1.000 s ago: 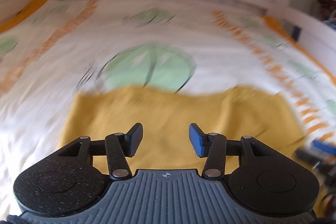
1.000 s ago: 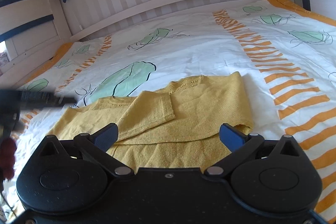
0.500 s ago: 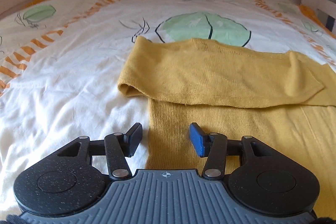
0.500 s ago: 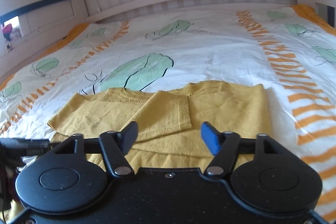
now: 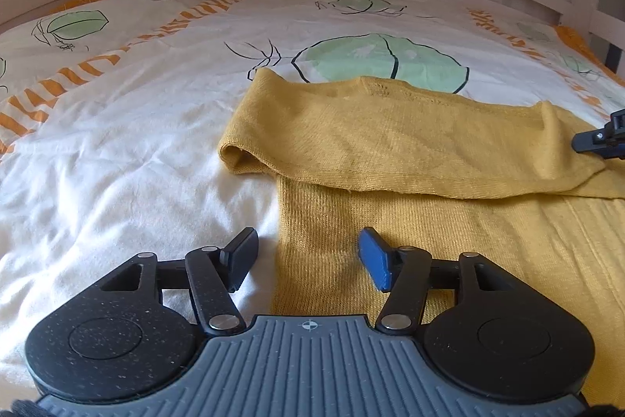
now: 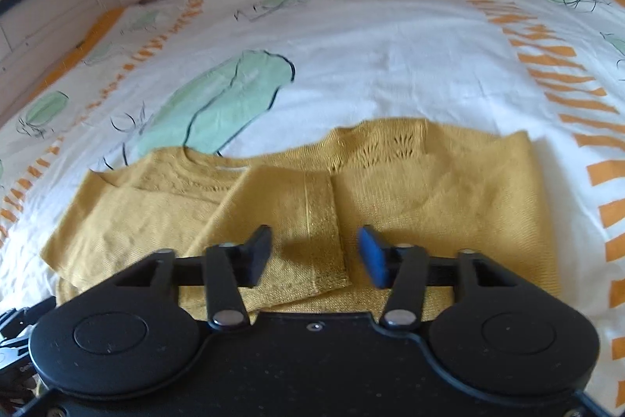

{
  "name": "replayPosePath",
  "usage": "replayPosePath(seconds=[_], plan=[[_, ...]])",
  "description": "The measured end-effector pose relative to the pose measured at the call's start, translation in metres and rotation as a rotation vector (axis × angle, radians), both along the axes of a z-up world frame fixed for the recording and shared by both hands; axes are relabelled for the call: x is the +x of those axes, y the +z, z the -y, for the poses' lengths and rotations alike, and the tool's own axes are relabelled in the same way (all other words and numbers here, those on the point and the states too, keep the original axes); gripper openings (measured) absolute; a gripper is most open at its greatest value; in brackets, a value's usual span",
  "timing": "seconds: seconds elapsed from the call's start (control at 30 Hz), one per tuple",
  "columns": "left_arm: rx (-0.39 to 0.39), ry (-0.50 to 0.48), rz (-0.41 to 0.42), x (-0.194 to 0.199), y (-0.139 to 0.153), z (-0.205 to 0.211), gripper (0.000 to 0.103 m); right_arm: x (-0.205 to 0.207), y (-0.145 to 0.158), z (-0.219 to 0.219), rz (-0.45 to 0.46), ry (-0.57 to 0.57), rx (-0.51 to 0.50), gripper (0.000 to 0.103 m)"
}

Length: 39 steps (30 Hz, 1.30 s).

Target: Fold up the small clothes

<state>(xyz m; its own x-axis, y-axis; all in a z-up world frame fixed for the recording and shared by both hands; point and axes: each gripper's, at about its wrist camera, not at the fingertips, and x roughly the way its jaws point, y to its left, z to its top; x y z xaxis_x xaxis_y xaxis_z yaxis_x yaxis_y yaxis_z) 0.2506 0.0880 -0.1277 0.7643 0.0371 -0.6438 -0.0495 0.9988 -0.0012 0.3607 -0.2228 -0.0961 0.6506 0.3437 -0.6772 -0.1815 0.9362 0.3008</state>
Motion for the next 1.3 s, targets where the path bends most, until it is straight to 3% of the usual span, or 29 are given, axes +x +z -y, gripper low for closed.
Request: replayPosePath(seconds=[0.07,0.23,0.37,0.73,0.77,0.8,0.93,1.0,1.23,1.27,1.3], plan=[[0.003,0.001,0.001,0.0,0.0,0.001,0.057,-0.002,0.004,-0.001,-0.003,0.008,0.032,0.017],[0.002,0.0,0.001,0.001,-0.001,0.0,0.057,-0.016,0.04,-0.002,0.082,0.018,-0.005,0.015],[0.004,-0.001,0.003,0.0,-0.001,-0.001,0.057,-0.027,0.062,0.021,0.121,-0.038,-0.049,0.013],[0.003,-0.002,0.004,0.0,-0.001,-0.004,0.057,-0.023,0.024,0.061,0.002,-0.165,-0.144,0.008],[0.004,-0.002,0.004,0.0,-0.001,-0.004,0.057,-0.024,0.021,0.065,0.0,-0.175,-0.122,0.009],[0.004,-0.002,0.004,0.0,-0.001,-0.003,0.057,-0.025,0.02,0.069,0.005,-0.184,-0.093,0.017],[0.006,-0.002,0.005,0.0,-0.001,-0.004,0.057,-0.024,0.014,0.076,0.005,-0.189,-0.012,0.025],[0.006,-0.002,0.005,-0.001,-0.001,-0.003,0.057,-0.022,0.011,0.074,0.007,-0.178,0.008,0.049],[0.006,-0.002,0.006,-0.001,-0.001,-0.004,0.057,-0.015,-0.004,0.059,-0.024,-0.157,0.007,0.052],[0.007,-0.002,0.006,0.0,-0.001,-0.003,0.057,-0.015,-0.005,0.057,-0.027,-0.148,0.002,0.039],[0.007,-0.002,0.006,-0.001,-0.001,-0.004,0.057,-0.016,-0.004,0.054,-0.02,-0.132,-0.009,0.012]])
